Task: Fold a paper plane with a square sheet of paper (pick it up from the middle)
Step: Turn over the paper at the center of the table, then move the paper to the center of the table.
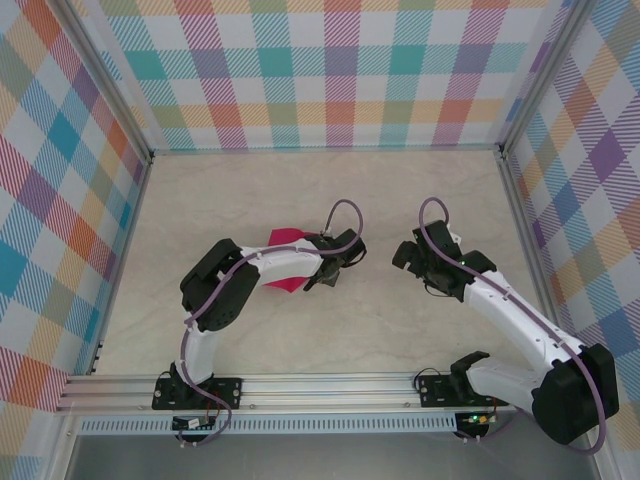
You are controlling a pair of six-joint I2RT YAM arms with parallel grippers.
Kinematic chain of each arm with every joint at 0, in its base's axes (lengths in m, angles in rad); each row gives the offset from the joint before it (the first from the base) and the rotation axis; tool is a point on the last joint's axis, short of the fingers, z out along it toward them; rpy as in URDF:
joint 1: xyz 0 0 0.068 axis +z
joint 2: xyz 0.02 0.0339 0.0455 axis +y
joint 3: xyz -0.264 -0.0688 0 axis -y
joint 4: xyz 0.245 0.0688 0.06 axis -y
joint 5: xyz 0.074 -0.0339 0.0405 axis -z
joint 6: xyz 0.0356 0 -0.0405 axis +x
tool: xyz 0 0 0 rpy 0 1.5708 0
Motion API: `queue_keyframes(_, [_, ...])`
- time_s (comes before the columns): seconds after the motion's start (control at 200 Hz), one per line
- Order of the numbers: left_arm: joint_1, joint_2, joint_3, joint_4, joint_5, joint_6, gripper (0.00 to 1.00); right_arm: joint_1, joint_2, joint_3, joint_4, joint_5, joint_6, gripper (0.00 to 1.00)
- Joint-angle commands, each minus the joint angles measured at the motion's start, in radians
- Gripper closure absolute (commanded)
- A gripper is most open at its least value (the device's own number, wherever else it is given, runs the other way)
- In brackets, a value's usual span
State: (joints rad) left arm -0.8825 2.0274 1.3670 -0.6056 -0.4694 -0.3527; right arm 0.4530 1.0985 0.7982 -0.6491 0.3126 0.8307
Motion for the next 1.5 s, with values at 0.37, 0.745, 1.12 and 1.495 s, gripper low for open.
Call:
queue_keyframes(0.37, [-0.013, -0.074, 0.007, 0.04, 0.259, -0.064, 0.64, -0.014, -0.029, -0.007, -0.011, -0.043, -0.001, 0.0])
queue_keyframes(0.745, [0.056, -0.452, -0.105, 0.109, 0.548, -0.169, 0.49, -0.03, 0.044, 0.025, 0.139, -0.339, -0.117, 0.03])
queue_keyframes(1.12, [0.37, -0.617, -0.435, 0.224, 0.634, -0.338, 0.63, 0.142, 0.482, 0.312, 0.339, -0.636, -0.125, 0.49])
queue_keyframes(1.495, [0.496, -0.676, -0.609, 0.263, 0.659, -0.383, 0.74, 0.285, 0.983, 0.739, 0.219, -0.588, -0.092, 0.64])
